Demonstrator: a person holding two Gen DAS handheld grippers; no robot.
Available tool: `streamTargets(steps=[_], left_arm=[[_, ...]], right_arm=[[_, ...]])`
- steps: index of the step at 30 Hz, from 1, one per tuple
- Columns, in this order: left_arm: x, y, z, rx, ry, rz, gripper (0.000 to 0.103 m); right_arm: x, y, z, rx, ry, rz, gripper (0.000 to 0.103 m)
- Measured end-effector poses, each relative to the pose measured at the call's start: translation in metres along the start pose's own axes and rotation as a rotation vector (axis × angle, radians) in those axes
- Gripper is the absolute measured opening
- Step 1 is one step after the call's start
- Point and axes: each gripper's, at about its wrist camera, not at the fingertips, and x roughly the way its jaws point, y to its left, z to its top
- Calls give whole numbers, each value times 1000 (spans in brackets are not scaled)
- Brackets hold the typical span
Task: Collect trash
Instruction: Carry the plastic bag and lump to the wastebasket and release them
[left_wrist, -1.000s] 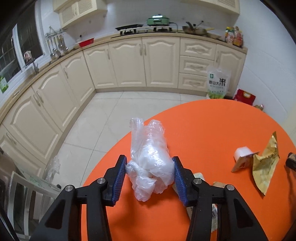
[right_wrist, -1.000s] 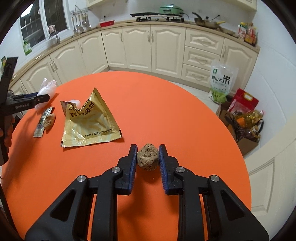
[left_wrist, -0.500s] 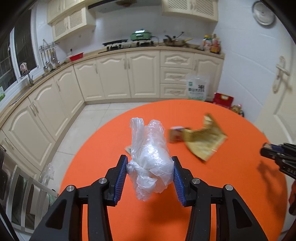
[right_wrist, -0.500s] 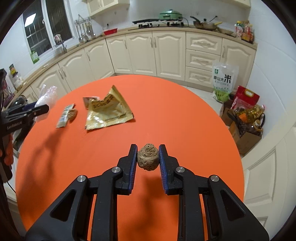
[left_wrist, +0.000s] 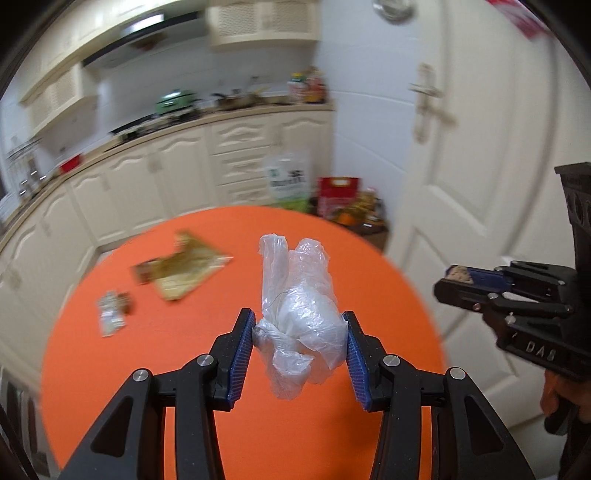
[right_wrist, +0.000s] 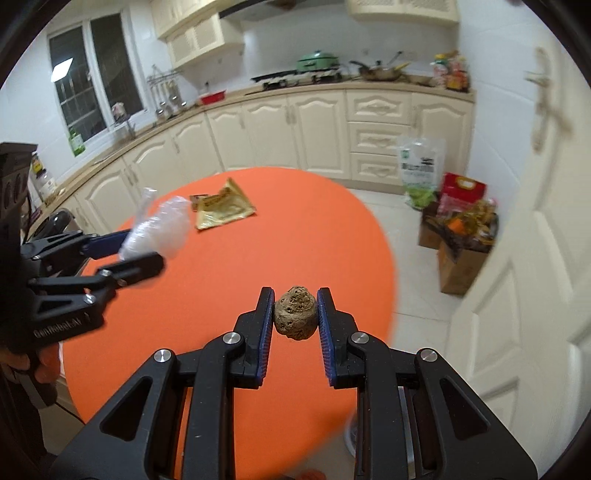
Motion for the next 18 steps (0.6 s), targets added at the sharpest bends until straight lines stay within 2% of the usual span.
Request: streamTargets(steps=[4,8,13,18], left_arm=[[9,-55,7,68,17,-85,43],[42,-109,19,130,61,-142,43],[92,-153,30,189,127,-179,44],[148,-173,46,203,220,-187,47]], right_arm=[[-34,-37,-27,27,-7,-88,22],[-53,-76,-59,56,18,-190,22],[-51,-112,-94,101,62,-240,22],[-32,-143,-123,150,113,-254,22]])
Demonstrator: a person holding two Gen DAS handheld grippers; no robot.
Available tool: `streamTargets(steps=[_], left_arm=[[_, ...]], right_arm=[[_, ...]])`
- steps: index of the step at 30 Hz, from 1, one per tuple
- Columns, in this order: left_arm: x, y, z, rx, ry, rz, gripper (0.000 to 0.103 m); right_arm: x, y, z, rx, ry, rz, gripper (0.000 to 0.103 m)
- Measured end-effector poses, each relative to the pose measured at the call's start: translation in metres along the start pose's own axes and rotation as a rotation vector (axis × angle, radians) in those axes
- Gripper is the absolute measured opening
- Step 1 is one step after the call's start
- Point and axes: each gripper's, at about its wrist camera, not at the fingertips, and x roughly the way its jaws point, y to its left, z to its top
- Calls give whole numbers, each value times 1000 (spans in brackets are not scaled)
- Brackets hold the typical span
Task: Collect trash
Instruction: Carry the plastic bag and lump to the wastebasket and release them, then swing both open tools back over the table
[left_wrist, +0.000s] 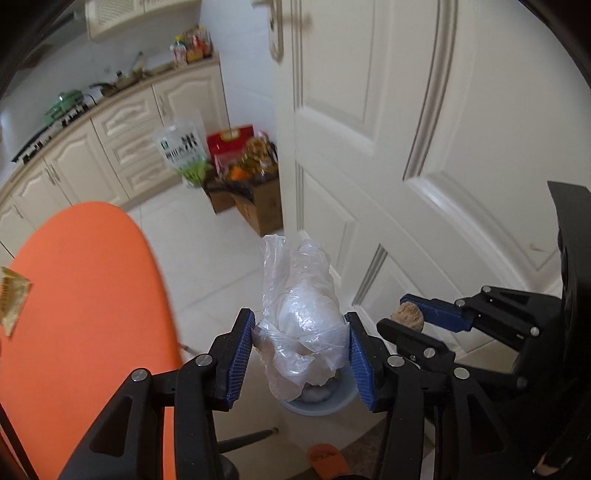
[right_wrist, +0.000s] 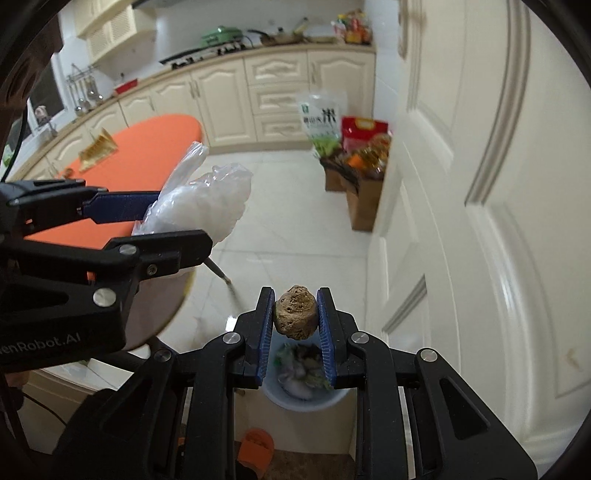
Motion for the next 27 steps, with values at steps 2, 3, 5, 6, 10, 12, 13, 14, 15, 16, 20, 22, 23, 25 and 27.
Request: streamTargets(steps=[2,3,5,6,10,12,13,14,15,16,20,22,23,25,27], left_arm=[[18,1,8,-3,26,-4,48],[27,1,15,-3,34,-5,49],[44,0,25,-7,54,-1,54],[51,0,33,-9,59,-1,55],[71,-3,53,-15,69,14,59],[71,-3,54,-27,68,42,59],[69,-5,52,-28,63,54,59],[66,-5,53,-27,57,79,59],[63,-8,52,-26,52,99,59],[57,-12,45,-25,45,110,59],[29,-15,35,-44,-10,135,62],[6,-11,22,-61,-37,158,62],[-5,-8,19,-73,-58,166,63],[-25,-4,8,-93,-84,180,64],[-49,4,-6,-122,-117,222,64]], right_arm=[[12,-11,-4,18,17,8,22],[16,-14,-6,22,23,5,22],[26,-20,-9,35,39,12,22],[30,-23,-9,41,45,13,22],[45,-30,-14,59,65,19,22],[55,-34,-18,68,75,25,22],[61,-34,-19,74,83,31,22],[69,-34,-19,82,89,39,22],[71,-34,-20,87,87,44,22],[75,-34,-21,92,84,42,23],[79,-31,-18,126,76,42,46],[74,-27,-15,127,65,38,52],[69,-23,-13,121,53,40,52],[57,-16,-9,107,28,33,62],[39,-9,-4,99,-9,32,69]])
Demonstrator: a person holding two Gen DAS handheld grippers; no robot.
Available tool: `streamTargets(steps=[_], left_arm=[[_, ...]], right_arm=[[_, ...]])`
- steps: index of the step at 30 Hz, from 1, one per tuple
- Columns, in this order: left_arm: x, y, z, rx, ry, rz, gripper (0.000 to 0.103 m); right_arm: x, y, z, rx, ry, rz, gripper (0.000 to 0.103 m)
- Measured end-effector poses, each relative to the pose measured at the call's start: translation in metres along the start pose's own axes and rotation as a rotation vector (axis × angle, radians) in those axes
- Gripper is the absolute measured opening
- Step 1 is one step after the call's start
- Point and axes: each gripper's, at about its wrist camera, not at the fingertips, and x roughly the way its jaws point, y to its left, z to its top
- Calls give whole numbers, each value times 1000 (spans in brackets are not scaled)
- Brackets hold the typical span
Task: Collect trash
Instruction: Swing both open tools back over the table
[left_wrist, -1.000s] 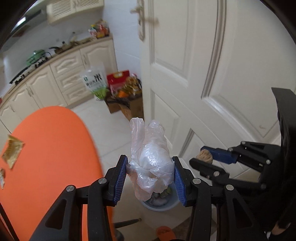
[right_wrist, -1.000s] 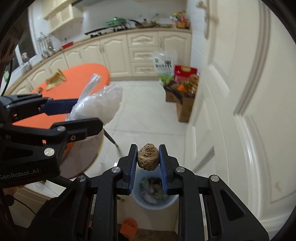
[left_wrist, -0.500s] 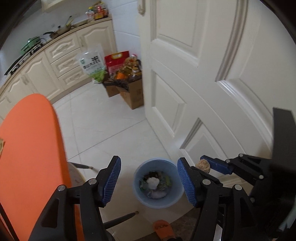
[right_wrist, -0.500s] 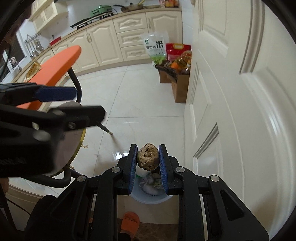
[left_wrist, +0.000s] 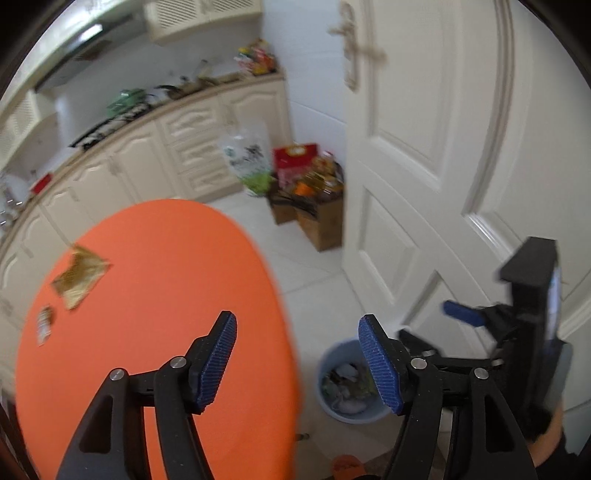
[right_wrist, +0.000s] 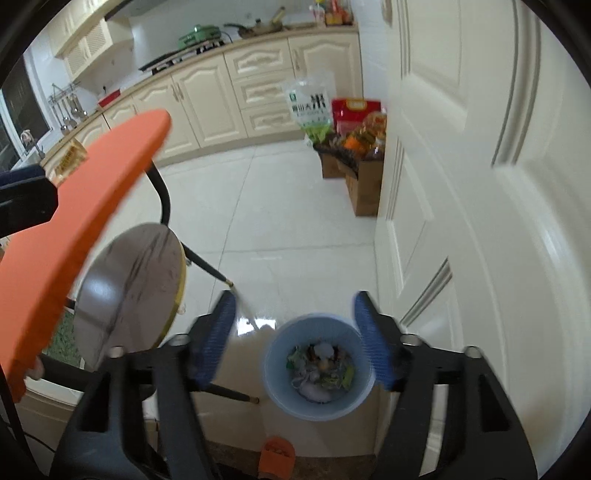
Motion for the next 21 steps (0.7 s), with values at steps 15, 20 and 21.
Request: streamTargets(steps=[15,20,21], left_arm=[[-145,88,-102,-196,-154,129,76],[-175,112,-131,-230,-172,133,78],[-179,118,-136,-234,-174,136,78]], right_arm=[[-105,127,34,-96,-163,164,89],[-124,183,39,-152,-176,229,93],[-125,191,40,-158,-178,237,93]])
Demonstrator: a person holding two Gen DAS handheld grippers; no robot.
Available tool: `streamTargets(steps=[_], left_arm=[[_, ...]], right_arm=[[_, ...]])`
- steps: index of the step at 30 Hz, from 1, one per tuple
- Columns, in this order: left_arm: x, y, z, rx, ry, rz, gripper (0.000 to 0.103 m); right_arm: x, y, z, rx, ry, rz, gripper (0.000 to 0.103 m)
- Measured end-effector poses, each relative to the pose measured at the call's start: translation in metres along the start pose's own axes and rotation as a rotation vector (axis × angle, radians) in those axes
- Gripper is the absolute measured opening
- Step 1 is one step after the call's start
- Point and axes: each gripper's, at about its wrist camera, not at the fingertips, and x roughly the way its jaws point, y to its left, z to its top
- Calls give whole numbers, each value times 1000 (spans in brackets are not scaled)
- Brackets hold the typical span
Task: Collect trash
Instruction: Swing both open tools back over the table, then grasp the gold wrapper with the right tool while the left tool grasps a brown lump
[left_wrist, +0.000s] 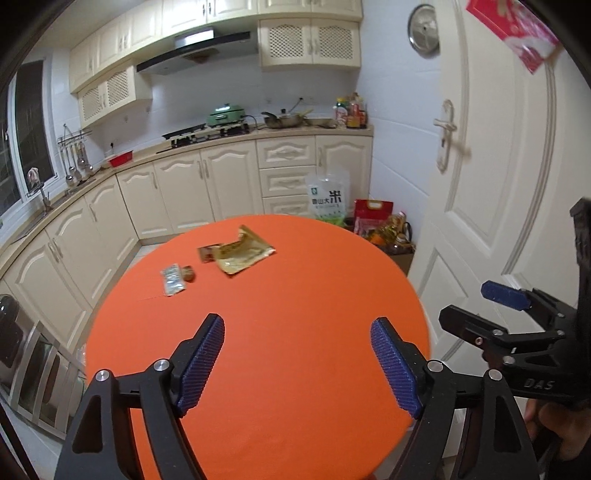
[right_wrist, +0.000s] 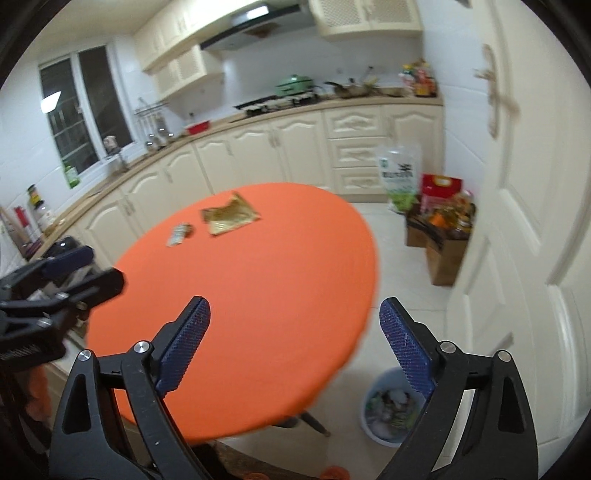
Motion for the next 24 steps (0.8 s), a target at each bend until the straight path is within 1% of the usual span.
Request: streamTargets(steps=[2,6,9,10,13,14,16,17,18,20,22,24], left_arm=[[-5,15,-4,-14,2,10,79],[3,45,-4,-49,11,28,80],[20,74,7,-88,24,30,80],[30,85,19,-97,28,36,80],[62,132,39,-139,51,76,82],[76,151,42,-164,72,91,82],[108,180,56,-219,115,97,82],[127,184,70,-242,132,98,82],[145,200,74,-284,160,96,82],[172,215,87,-318,184,96,82],[199,230,93,-328,219,97,82],[224,239,97,-307,247,125,82]], right_arm=[[6,16,6,-16,3,6,93],[23,39,18,-33,16,20,93],[45,49,27,-45,34,28,93],[56,51,32,-49,46,33,93],[86,56,45,-66,73,34,93],[97,57,50,-72,79,34,93],[118,57,61,-84,92,35,93],[135,59,69,-93,100,32,93],[149,59,76,-98,111,33,93],[177,61,85,-108,128,40,93],[202,63,92,-121,151,43,93],[229,66,98,-132,177,51,93]])
